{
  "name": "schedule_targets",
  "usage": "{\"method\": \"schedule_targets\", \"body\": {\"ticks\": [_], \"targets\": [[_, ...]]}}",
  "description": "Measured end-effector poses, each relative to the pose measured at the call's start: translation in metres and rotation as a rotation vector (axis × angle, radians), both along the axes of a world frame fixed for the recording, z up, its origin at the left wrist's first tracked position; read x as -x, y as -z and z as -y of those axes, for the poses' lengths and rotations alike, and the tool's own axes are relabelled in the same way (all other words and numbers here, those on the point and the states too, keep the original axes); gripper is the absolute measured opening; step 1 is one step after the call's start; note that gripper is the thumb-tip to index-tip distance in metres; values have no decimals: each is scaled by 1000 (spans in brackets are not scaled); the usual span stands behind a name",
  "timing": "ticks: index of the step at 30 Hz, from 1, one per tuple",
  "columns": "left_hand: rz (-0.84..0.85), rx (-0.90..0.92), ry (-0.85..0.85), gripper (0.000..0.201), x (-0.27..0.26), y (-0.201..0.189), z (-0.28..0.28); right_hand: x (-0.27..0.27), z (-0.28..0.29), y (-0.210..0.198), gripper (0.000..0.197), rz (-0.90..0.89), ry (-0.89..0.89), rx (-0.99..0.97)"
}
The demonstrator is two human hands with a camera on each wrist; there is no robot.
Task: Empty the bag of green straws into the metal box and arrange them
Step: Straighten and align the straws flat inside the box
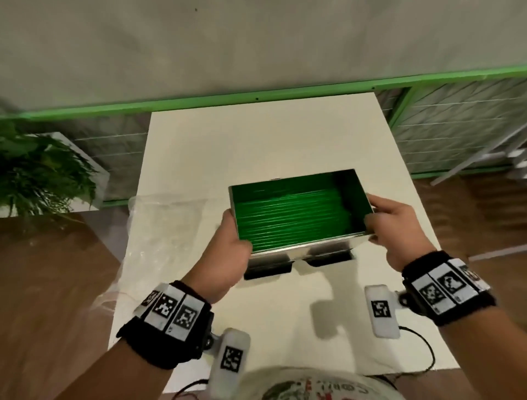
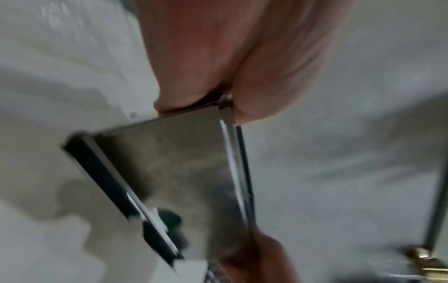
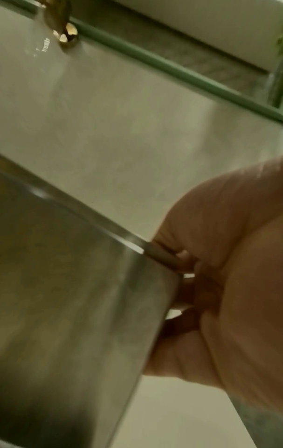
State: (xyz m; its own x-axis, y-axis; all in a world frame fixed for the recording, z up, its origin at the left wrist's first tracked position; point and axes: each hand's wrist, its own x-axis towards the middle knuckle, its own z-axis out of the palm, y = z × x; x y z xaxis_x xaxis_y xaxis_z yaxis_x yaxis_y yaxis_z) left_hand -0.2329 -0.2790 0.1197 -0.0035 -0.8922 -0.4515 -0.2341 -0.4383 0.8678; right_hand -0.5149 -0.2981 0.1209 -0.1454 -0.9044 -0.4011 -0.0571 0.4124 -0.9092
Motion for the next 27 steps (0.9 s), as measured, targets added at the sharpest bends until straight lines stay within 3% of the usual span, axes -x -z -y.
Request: {"method": "schedule_targets", "body": {"ticks": [3,7,11,14,17,21,27], "targets": [[-25,1,-59,75,3,-1,-6,0,-6,2,68,-61,-68,1],[25,63,90,68,15,-11,-11,19,-15,12,66,-37,31,-36],[27,52,-28,67,7,-3,15,11,-27,19,66,-152,-76,20],[73,34,132,68,14,-3,18,18,-18,18,64,-113,46,26],[24,48,-25,70,9,12,17,11,-13,9,69,-249,-118,72],[18,18,-24,73,4,26,19,13,15,10,70,-138,-40,53],[17,46,-118,72,-14,43,43,-9,40,18,71,-101,-137,76]]}}
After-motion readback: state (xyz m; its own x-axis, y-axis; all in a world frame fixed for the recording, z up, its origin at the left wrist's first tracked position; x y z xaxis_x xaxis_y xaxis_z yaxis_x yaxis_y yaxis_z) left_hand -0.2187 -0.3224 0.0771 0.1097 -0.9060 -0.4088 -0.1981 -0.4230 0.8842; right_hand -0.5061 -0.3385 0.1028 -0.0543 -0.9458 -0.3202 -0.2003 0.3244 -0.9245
